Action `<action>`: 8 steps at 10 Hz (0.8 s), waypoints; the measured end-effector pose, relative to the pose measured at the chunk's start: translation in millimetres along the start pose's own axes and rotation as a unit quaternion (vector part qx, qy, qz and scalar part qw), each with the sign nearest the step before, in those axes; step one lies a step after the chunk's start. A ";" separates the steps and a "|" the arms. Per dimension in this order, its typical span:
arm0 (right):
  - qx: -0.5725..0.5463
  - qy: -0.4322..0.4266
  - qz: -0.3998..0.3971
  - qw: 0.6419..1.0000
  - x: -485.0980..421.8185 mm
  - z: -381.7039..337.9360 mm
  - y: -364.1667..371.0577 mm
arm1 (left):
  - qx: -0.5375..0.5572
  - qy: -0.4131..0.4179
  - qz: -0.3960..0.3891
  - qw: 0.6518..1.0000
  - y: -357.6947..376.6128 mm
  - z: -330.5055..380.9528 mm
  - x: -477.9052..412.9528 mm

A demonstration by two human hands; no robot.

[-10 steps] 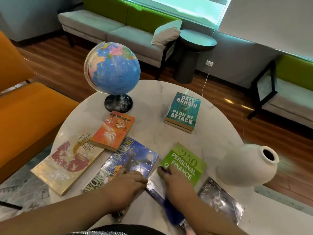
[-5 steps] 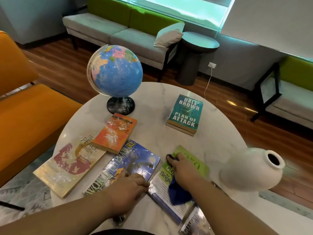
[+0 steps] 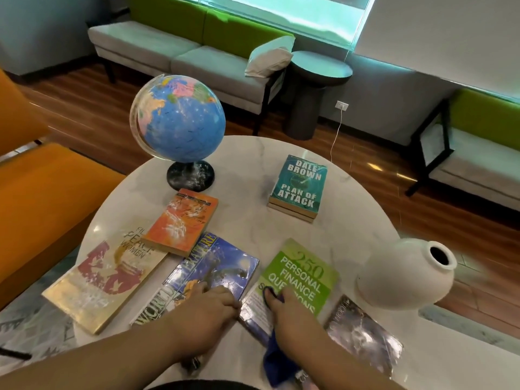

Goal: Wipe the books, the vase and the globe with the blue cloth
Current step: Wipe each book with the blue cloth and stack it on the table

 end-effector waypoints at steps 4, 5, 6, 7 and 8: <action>0.085 0.118 0.114 0.983 24.3 41.4 -51.2 | -0.015 -0.010 -0.025 1.000 -2.2 5.8 -1.4; 0.033 -0.037 0.059 0.997 29.4 -10.6 12.9 | -0.018 -0.027 -0.027 0.999 -2.6 3.2 -2.8; -0.032 -0.011 0.036 0.999 37.3 -10.7 17.8 | -0.019 -0.034 -0.041 0.998 -4.9 2.5 -2.1; -0.038 0.086 0.086 0.992 39.6 17.9 -8.1 | -0.020 -0.037 -0.068 0.997 -2.6 2.4 -1.4; -0.023 0.073 0.072 0.994 41.5 -0.4 -5.3 | -0.022 -0.038 -0.092 0.995 0.1 4.0 1.6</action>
Point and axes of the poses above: each hand's wrist, its own x-axis away from the middle knuckle, its own y-axis out of the palm, z = x × y, the point moved 8 cm from there along -x, towards the middle knuckle, and after that the axes turned 15 degrees about -y, right-handed, at the moved point
